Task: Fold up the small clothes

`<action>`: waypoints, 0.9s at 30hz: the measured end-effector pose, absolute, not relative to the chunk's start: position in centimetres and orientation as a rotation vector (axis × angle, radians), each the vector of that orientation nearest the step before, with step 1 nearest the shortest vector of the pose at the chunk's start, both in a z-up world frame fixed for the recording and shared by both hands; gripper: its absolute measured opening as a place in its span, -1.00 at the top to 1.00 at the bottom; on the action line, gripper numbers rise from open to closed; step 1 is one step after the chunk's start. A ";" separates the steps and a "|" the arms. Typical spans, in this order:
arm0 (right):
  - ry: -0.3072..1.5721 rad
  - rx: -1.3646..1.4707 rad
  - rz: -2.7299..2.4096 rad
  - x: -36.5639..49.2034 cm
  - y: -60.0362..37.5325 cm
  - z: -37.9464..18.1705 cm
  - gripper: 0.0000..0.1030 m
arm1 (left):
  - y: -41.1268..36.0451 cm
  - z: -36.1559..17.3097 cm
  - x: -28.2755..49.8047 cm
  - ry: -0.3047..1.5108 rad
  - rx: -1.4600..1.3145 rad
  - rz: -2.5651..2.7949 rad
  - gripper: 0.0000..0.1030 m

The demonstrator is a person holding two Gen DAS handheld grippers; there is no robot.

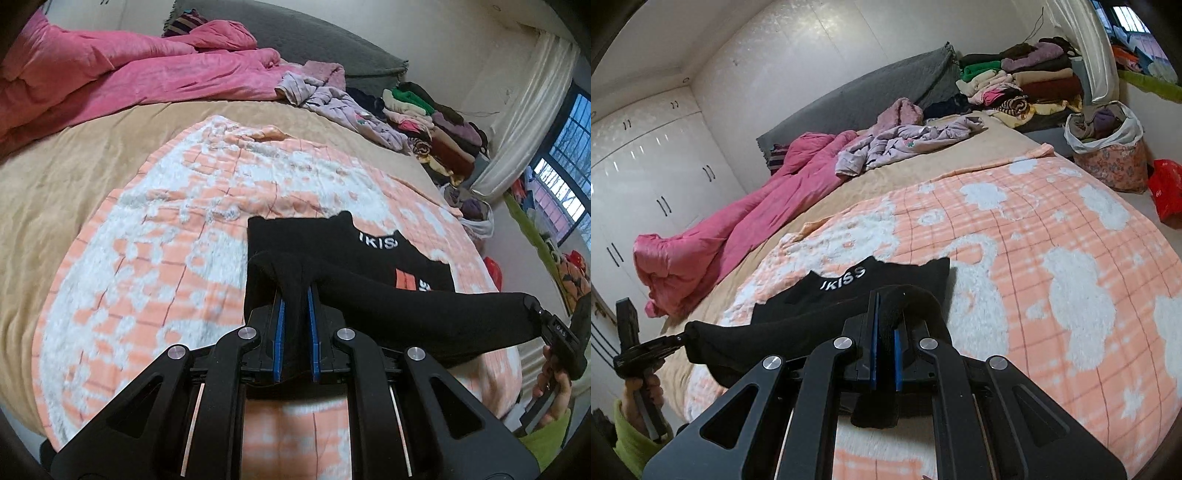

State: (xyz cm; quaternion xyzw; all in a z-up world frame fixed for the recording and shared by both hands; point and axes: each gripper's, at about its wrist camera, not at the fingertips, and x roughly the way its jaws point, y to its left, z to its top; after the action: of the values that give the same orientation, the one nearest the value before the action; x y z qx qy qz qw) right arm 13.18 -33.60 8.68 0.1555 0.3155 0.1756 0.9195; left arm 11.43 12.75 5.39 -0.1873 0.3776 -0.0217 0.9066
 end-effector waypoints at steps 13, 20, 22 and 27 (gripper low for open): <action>0.745 0.355 0.295 18.9 -32.6 5.7 0.85 | 13.9 2.3 15.8 0.837 -0.435 -0.008 0.90; 0.761 0.376 0.237 19.4 -33.3 2.9 0.00 | 15.8 0.7 16.6 0.824 -0.454 0.059 0.83; 0.744 0.366 0.222 19.1 -33.6 2.8 0.00 | 16.3 0.7 16.5 0.821 -0.452 0.084 0.83; 0.670 0.218 0.222 16.6 -32.2 3.9 -0.02 | 15.6 2.1 14.3 0.746 -0.375 0.116 0.74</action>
State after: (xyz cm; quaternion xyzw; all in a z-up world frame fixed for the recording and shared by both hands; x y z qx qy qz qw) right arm 16.57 -32.25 3.87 0.1067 0.3277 0.1084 0.9325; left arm 14.33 15.65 2.12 -0.1819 0.3622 0.0561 0.9124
